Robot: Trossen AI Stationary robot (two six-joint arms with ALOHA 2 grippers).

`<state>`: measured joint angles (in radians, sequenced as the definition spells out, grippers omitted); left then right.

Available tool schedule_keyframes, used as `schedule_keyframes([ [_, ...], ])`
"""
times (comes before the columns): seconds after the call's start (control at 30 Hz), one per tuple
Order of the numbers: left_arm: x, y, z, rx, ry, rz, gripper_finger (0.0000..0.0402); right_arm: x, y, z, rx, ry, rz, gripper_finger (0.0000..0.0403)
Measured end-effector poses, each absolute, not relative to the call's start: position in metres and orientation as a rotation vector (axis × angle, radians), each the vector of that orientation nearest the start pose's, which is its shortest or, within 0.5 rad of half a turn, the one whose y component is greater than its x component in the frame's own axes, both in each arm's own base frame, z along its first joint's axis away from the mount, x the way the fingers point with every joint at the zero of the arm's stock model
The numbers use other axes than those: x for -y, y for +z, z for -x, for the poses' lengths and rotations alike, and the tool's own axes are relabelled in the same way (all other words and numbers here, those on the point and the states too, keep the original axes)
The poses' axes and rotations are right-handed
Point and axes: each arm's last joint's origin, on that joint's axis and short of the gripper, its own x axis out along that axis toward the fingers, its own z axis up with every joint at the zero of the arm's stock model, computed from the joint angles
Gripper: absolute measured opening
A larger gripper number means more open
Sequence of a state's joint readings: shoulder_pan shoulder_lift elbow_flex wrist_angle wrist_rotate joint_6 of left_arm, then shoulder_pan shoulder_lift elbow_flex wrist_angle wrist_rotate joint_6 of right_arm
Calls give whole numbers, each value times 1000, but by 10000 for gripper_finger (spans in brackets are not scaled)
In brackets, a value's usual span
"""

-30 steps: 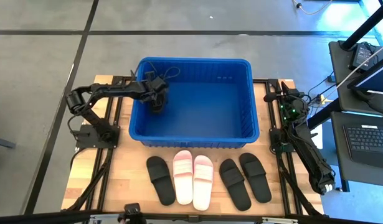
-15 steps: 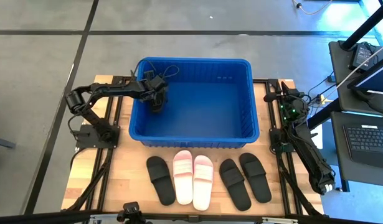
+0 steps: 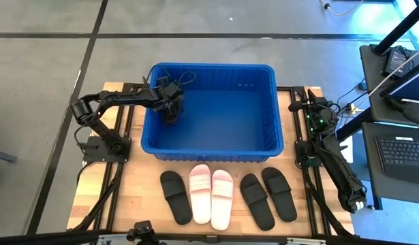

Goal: Pick and place slides into bin
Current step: Put the black slide into the blue bin

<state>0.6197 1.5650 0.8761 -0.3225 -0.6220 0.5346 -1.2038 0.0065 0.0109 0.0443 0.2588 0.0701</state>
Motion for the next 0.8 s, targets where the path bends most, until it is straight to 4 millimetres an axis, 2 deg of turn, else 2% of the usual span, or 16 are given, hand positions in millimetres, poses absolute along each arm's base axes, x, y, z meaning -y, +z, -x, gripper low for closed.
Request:
schedule_keyframes([
  [0.3, -184, 181, -230, -1343, 807, -416, 135, 93, 171, -28, 99, -1460, -33, 113],
  [0.6, -181, 178, -229, -1323, 777, -330, 185, 93, 171, -28, 99, -1460, -33, 113],
  [0.8, -179, 176, -226, -1365, 749, -315, 193, 93, 171, -28, 99, -1460, -33, 113],
])
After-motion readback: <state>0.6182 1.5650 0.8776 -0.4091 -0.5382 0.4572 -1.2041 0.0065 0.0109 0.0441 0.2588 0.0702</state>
